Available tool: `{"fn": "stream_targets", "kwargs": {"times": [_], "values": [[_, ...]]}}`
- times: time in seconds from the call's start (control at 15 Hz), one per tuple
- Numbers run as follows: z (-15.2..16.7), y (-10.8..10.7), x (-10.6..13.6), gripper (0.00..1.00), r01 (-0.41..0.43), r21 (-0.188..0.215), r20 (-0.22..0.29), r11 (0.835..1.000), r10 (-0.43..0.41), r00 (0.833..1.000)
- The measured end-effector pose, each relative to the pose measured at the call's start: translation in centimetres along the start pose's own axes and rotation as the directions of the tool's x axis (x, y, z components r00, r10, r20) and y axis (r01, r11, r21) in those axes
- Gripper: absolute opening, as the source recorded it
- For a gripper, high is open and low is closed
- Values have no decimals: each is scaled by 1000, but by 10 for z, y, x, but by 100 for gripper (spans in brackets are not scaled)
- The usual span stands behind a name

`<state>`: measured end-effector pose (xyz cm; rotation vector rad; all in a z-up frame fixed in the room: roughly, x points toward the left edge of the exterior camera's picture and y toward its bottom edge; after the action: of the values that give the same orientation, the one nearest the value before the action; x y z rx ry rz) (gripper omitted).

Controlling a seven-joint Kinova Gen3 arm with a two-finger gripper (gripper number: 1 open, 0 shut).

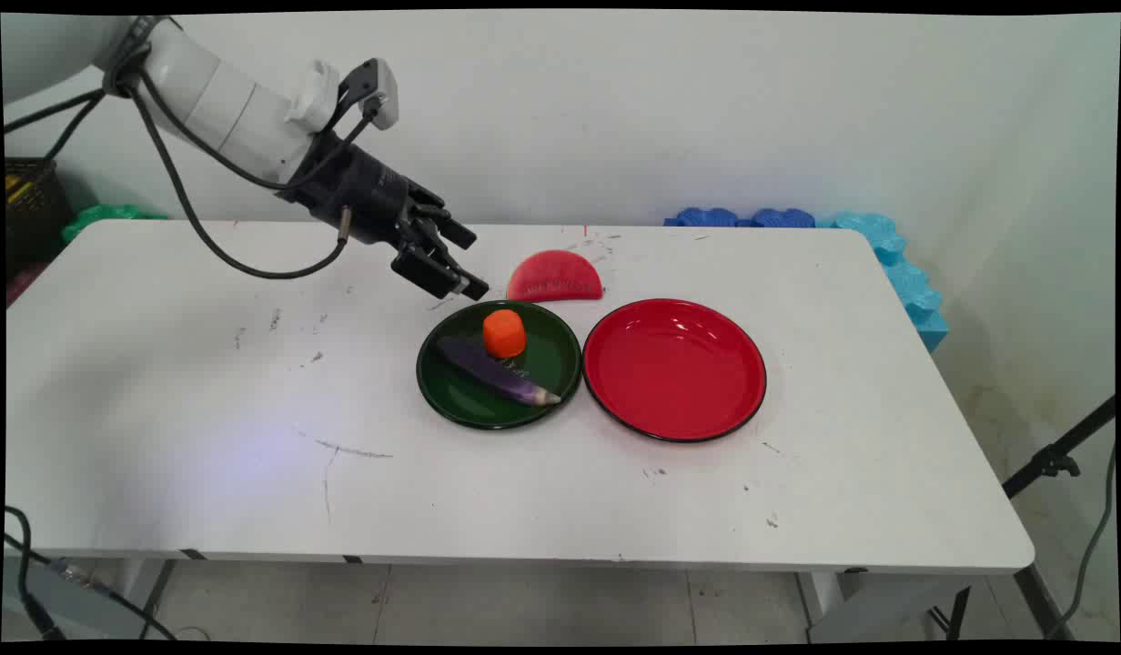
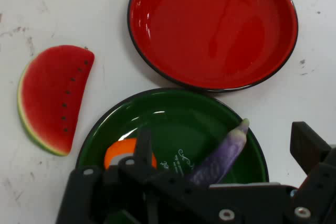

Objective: Pick up the eggplant from the green plate

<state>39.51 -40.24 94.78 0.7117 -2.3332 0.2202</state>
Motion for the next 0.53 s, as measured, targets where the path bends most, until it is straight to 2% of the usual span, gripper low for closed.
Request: {"fn": "stream_targets", "kwargs": {"times": [0.2,0.53], "values": [[2,-2,5,100,-31,-18,7,999,32,999],[18,-8,12,100,-152,-66,51,986,155,987]]}}
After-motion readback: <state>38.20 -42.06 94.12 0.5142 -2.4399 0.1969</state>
